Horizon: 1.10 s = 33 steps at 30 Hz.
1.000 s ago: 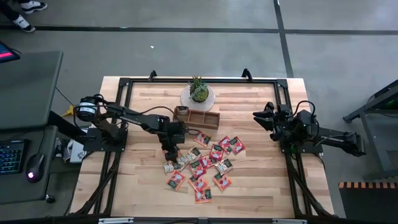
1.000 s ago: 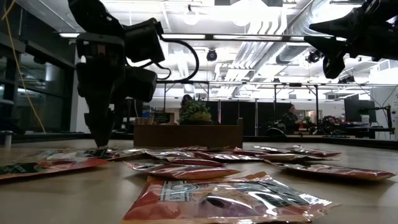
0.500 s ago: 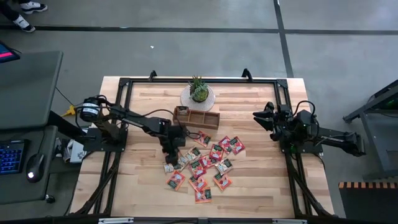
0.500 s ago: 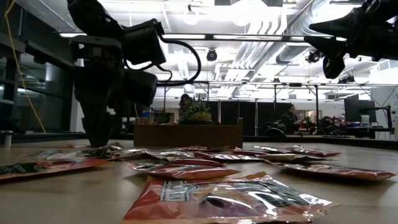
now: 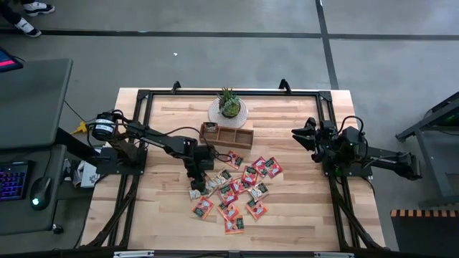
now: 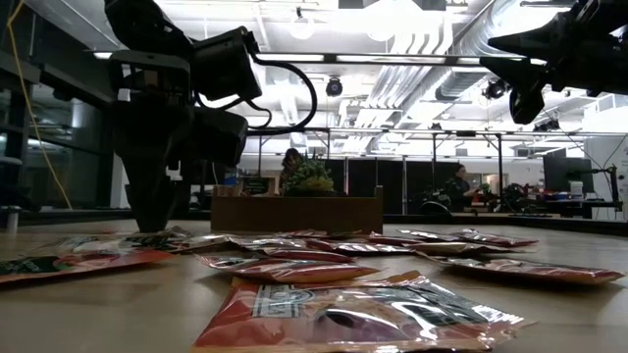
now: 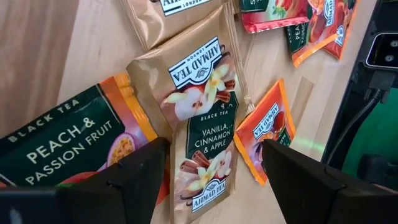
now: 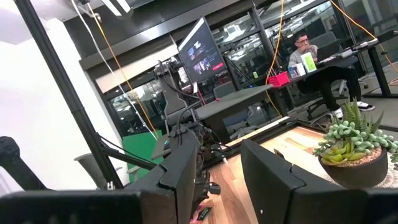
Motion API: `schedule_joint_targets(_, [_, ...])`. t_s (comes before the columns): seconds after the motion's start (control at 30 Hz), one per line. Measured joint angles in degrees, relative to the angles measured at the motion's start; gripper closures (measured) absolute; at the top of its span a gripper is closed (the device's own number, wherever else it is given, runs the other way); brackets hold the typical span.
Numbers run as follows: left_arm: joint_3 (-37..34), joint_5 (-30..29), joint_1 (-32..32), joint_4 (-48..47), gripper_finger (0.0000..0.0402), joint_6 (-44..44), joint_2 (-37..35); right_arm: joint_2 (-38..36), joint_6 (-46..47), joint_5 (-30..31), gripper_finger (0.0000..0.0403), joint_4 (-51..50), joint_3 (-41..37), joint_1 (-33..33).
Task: Pick & Place Tea
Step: Put the brown tea bag into the left section of the wooden organizer
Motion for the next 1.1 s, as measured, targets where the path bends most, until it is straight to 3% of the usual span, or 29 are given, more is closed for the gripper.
schedule_joint_targets(0.23, [0.00, -0.02, -0.04, 0.02, 0.0168, -0.07, 0.00, -0.01, 0.01, -0.01, 0.0279, 0.00, 0.01, -0.02])
schedule_joint_targets(0.93, [0.00, -2.50, -0.02, 0.04, 0.0387, 0.27, 0.00, -0.01, 0.00, -0.02, 0.0279, 0.00, 0.00, 0.00])
schedule_joint_targets(1.1, [0.00, -1.08, 0.08, 0.05, 0.0398, 0.66, 0.00, -0.01, 0.00, -0.01, 0.0279, 0.00, 0.02, -0.02])
